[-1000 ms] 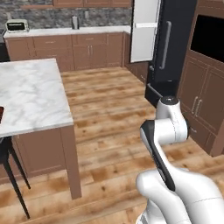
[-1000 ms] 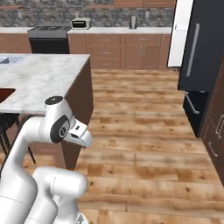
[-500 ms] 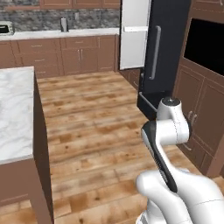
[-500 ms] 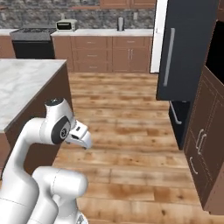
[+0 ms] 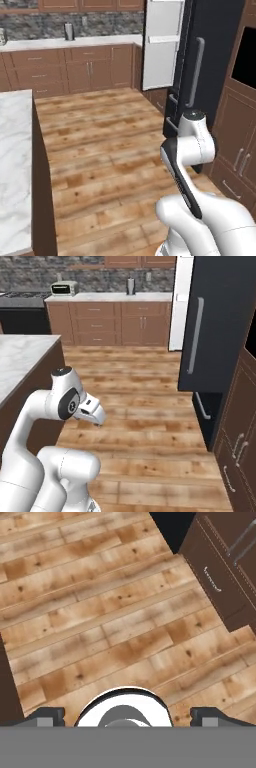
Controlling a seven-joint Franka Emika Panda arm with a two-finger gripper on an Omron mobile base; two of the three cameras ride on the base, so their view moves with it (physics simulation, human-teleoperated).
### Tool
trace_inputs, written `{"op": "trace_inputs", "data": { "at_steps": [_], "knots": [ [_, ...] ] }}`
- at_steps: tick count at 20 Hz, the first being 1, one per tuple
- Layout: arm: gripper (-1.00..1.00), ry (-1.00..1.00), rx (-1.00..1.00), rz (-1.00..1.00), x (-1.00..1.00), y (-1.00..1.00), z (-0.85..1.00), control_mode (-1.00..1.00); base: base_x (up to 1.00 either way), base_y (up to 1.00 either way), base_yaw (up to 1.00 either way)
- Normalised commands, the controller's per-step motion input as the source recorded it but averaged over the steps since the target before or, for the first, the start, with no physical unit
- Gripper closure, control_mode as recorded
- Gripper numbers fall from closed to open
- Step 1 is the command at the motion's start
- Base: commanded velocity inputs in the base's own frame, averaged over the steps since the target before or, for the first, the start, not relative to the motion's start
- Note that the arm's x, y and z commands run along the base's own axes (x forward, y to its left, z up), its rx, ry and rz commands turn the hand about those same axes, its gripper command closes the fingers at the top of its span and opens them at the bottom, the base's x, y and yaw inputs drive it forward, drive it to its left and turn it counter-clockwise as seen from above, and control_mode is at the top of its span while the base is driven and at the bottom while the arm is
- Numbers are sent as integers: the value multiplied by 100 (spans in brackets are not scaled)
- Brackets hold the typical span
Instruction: Gather the eggplant and potato from the fridge and place them on a tray on the dining counter. Then gather the fish and steak from the fridge and place them on the other tray.
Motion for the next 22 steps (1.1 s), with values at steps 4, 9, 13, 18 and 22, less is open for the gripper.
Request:
{"op": "trace_inputs", "data": {
  "at_steps": [4, 9, 13, 18, 22],
  "knots": [
    [-100, 0, 0, 0, 0, 0, 0, 100, 100, 0, -14],
    [-100, 0, 0, 0, 0, 0, 0, 100, 100, 0, -21],
    [-100, 0, 0, 0, 0, 0, 0, 100, 99, 0, -25],
    [-100, 0, 0, 0, 0, 0, 0, 100, 83, 0, -28],
    [-100, 0, 0, 0, 0, 0, 0, 100, 69, -1, -29]
  ]
}}
